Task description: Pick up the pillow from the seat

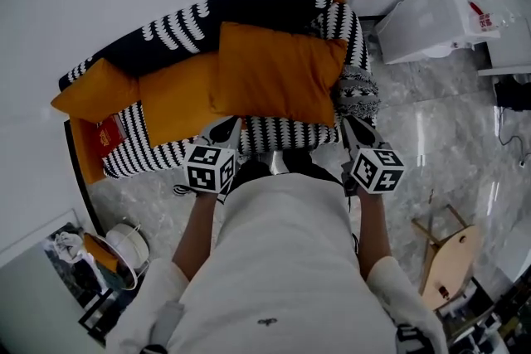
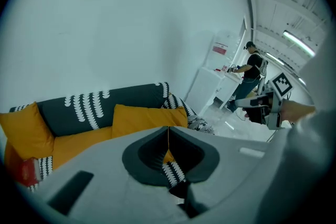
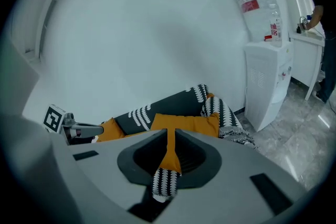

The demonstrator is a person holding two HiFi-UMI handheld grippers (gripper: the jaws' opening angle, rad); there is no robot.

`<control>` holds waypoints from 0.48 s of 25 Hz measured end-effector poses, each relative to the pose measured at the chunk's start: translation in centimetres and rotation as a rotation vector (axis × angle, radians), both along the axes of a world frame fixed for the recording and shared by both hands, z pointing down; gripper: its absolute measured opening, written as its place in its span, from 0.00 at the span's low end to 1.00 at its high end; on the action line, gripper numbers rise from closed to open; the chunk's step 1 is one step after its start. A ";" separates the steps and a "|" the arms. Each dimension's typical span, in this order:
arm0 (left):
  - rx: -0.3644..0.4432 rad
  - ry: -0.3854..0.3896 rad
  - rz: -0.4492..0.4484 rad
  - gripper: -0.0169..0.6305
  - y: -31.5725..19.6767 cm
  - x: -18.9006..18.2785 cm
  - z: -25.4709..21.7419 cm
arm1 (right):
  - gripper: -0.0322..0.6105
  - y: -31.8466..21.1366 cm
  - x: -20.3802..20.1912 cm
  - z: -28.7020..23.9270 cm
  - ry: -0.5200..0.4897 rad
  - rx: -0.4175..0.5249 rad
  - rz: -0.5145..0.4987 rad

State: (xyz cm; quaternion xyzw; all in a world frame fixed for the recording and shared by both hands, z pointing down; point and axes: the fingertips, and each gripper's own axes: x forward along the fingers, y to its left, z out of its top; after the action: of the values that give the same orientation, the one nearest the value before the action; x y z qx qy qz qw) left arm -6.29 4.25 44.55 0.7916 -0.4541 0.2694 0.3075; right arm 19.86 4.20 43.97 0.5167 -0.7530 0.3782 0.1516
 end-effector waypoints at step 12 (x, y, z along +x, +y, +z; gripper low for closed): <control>-0.061 -0.027 -0.042 0.05 -1.8 3.4 1.7 | 0.17 -1.9 1.4 4.5 -0.038 -0.122 -0.118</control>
State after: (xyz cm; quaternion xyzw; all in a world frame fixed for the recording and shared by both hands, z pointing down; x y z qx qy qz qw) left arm -2.86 2.48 46.25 0.7684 -0.4663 0.2872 0.3310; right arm 21.25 2.31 48.47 0.4540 -0.7605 0.4233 0.1906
